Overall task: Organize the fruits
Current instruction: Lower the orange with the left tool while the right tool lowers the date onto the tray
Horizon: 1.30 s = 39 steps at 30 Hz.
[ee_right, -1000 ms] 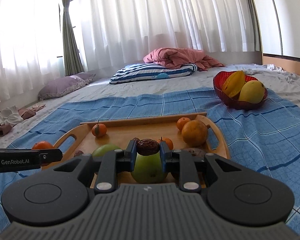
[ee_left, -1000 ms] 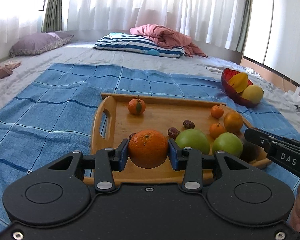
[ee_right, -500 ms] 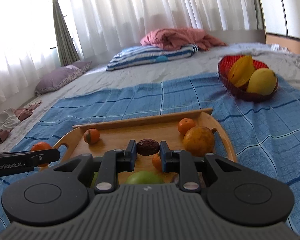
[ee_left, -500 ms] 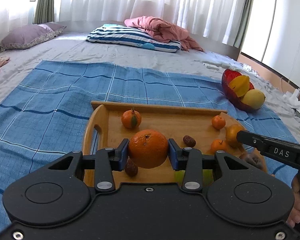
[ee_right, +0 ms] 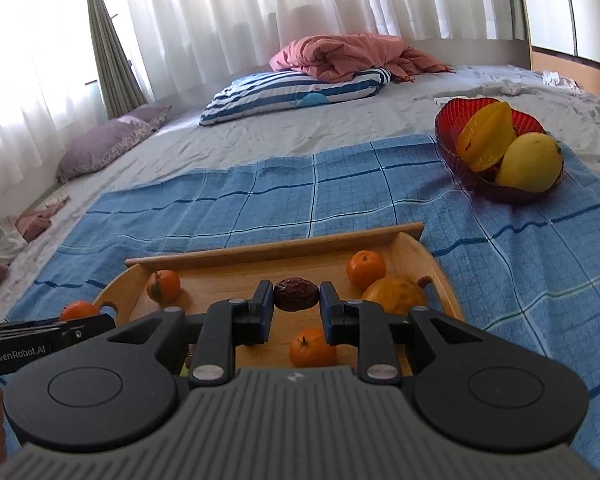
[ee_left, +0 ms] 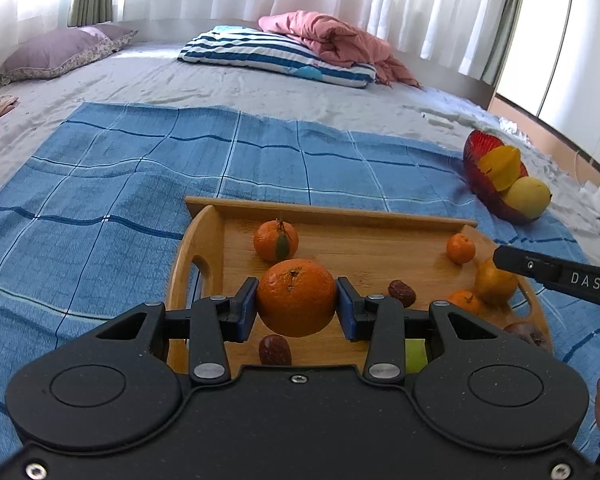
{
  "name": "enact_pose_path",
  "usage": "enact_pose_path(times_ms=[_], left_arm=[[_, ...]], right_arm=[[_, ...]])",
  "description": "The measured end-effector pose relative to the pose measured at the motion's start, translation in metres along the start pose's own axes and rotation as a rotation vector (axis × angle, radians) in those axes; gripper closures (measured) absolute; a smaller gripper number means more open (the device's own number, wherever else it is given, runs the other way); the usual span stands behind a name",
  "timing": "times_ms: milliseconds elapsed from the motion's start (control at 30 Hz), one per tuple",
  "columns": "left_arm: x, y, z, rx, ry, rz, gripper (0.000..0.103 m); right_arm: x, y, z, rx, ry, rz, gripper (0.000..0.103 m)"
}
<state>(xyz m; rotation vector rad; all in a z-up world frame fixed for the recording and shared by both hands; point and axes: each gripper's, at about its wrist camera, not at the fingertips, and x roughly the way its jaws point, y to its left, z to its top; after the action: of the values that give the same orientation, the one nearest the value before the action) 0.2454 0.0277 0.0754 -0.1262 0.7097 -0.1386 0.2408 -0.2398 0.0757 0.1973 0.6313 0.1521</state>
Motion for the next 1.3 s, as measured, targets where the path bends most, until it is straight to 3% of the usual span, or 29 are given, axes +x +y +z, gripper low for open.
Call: enact_pose_path(times_ms=[667,1300], left_arm=[[0.039,0.005,0.011,-0.018,0.071,0.035,0.064],[0.069,0.003,0.014,-0.008,0.116,0.053,0.064]], right_arm=[[0.038,-0.008,0.016,0.061,0.076,-0.015,0.074],[0.075,0.000,0.018,0.020,0.149,-0.059,0.072]])
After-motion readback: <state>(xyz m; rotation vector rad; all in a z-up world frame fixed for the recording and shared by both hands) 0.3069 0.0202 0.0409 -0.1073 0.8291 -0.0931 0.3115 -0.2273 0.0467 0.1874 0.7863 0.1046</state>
